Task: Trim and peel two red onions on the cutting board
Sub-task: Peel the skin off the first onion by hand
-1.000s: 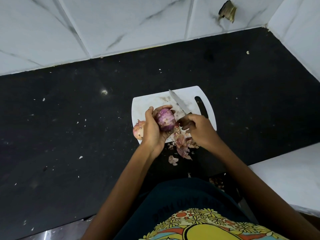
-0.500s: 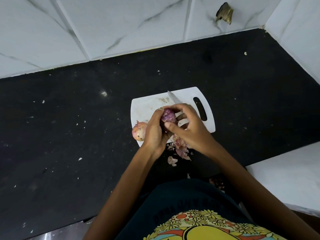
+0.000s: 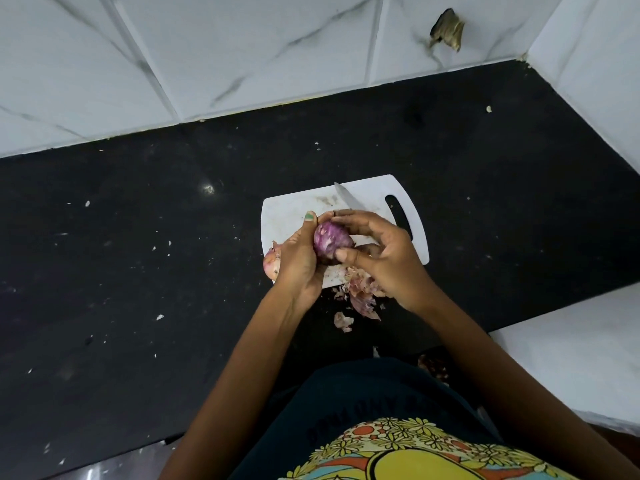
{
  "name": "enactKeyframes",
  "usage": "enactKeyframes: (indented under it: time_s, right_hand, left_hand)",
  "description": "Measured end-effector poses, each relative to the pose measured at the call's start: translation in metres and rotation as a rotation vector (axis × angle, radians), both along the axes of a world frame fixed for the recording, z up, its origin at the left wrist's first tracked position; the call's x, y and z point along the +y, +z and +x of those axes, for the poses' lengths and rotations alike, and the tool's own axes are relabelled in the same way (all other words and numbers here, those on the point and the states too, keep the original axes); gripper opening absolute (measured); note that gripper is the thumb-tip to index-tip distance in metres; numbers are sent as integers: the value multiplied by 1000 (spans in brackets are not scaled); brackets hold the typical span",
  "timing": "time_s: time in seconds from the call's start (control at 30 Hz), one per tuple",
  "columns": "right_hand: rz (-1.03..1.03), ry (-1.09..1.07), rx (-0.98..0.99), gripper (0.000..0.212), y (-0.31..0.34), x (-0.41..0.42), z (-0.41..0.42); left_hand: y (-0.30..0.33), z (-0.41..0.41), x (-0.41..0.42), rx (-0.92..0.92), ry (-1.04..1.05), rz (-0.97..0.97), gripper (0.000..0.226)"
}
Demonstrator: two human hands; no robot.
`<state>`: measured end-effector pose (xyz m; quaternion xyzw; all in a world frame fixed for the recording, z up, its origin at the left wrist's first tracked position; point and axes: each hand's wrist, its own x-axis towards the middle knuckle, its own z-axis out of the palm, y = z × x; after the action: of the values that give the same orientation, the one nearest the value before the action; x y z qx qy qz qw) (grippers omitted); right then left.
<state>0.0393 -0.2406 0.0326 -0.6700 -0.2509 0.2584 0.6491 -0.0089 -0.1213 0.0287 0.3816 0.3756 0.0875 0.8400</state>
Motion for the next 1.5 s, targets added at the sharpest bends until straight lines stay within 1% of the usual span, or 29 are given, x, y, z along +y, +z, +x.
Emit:
enactKeyframes:
  time_s: [0.07,0.13,0.27,0.33,0.43,0.53,0.6,0.63,0.7,0.77,0.83,0.9,1.0,1.17,1.27,1.33,1.4,1.47,1.5]
  right_hand:
    - [32,-19,77,39,-1,-4,7]
    - [39,-28,86,39,-2,-8,15]
    - [70,-46,161,43,-6,-13,21]
    - [63,-49,169,43,-7,-14,21]
    - [28,-59,155,42,-9,-13,20]
    - [8,-66,128,41,-7,-12,19]
    - [-7,-65,102,40,-4,-9,17]
    - [-17,-59,84,39,-2,-8,15]
    - [-39,-53,50,38,-2,-3,10]
    - [-56,-70,36,36,-3,0,6]
    - [-37,-99,85,32,-3,1,6]
    - [7,-117,175,29,-2,1,9]
    - [36,-146,302,26,3,2,16]
    - [123,-233,544,5,11,9,12]
    - [143,-251,617,10,13,12,10]
    - [95,-234,599,15,14,10,11]
    - [-19,-192,523,19,14,7,13]
    - [-144,-132,376,21,14,2,13]
    - [-195,-103,267,21,15,0,13]
  left_hand:
    - [-3,-2,-2,28,-35,48,30]
    - [-4,-5,-5,6,-72,75,28]
    - [1,-10,-9,-163,-172,53,30]
    - [2,-9,-12,-186,-224,132,30]
    - [1,-6,-19,-166,-259,316,31]
    - [-1,-3,-27,-156,-211,496,25]
    - [0,1,-31,-145,-116,574,15]
    - [1,3,-31,-118,-42,583,16]
    - [2,6,-25,-36,93,495,32]
    - [4,9,-18,16,143,333,39]
    - [7,11,-11,55,148,198,40]
    - [10,11,-8,31,140,83,36]
    - [9,7,-10,-6,105,25,35]
    - [1,0,-9,-225,39,-25,37]
    - [-2,-1,-11,-251,-13,-21,42]
    - [-6,1,-12,-223,-25,26,45]
    - [-7,2,-12,-177,-25,81,50]
    - [-7,3,-12,-137,-25,123,58]
    - [-6,4,-12,-111,-18,143,60]
